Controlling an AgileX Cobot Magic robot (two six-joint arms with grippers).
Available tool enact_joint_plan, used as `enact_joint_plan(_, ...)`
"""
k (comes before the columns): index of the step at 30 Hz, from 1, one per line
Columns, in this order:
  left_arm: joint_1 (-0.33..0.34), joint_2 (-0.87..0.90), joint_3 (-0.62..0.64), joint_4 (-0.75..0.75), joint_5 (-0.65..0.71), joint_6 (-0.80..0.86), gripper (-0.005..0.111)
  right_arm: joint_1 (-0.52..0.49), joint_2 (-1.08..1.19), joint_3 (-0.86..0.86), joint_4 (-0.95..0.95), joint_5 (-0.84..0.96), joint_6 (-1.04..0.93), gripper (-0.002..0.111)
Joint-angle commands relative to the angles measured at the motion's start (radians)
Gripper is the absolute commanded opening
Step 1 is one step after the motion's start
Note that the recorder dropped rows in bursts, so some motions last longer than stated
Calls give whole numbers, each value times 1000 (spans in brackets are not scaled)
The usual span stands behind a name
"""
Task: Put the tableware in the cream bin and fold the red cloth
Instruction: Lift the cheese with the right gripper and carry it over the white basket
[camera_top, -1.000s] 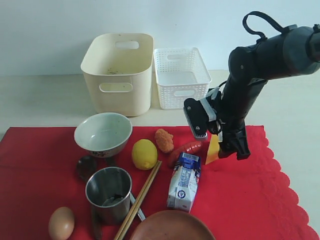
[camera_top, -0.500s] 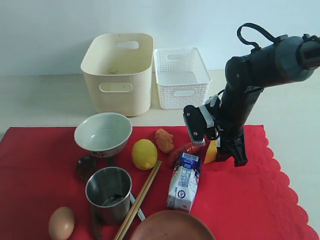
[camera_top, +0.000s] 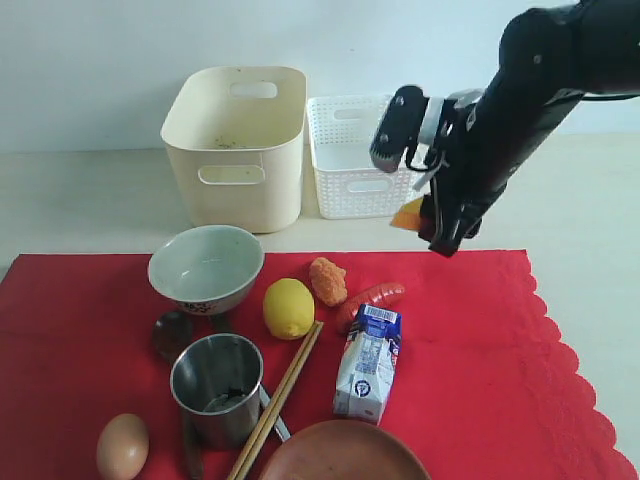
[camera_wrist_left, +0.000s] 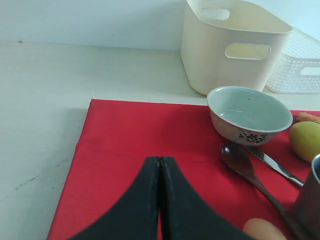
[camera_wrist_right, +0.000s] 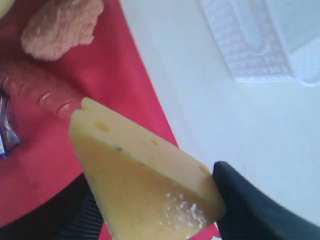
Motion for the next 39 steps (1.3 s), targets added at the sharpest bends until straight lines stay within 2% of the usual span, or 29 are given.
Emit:
enact_joint_plan(1, 3, -5, 2, -2, -11, -6, 0, 0, -96, 2, 0, -7, 249, 0)
enact_joint_plan(8, 3, -5, 2, -2, -11, -6, 0, 0, -174, 2, 35, -29, 360, 0)
enact_joint_plan(16, 3, -5, 2, -2, -11, -6, 0, 0, -111, -21, 121, -201, 426, 0)
enact_joint_plan(18, 3, -5, 2, -2, -11, -6, 0, -8, -20, -115, 119, -196, 470, 0)
enact_joint_plan(24, 3, -5, 2, -2, -11, -6, 0, -42, 353, -562, 116, -91, 524, 0)
enact_joint_plan(26, 3, -5, 2, -2, -11, -6, 0, -73, 500, -733, 125, -11, 571, 0)
enact_joint_plan(28, 3, -5, 2, -2, -11, -6, 0, -81, 575, -814, 125, 53, 571, 0)
enact_joint_plan(39, 3, -5, 2, -2, -11, -6, 0, -81, 655, -845, 283, 53, 459, 0)
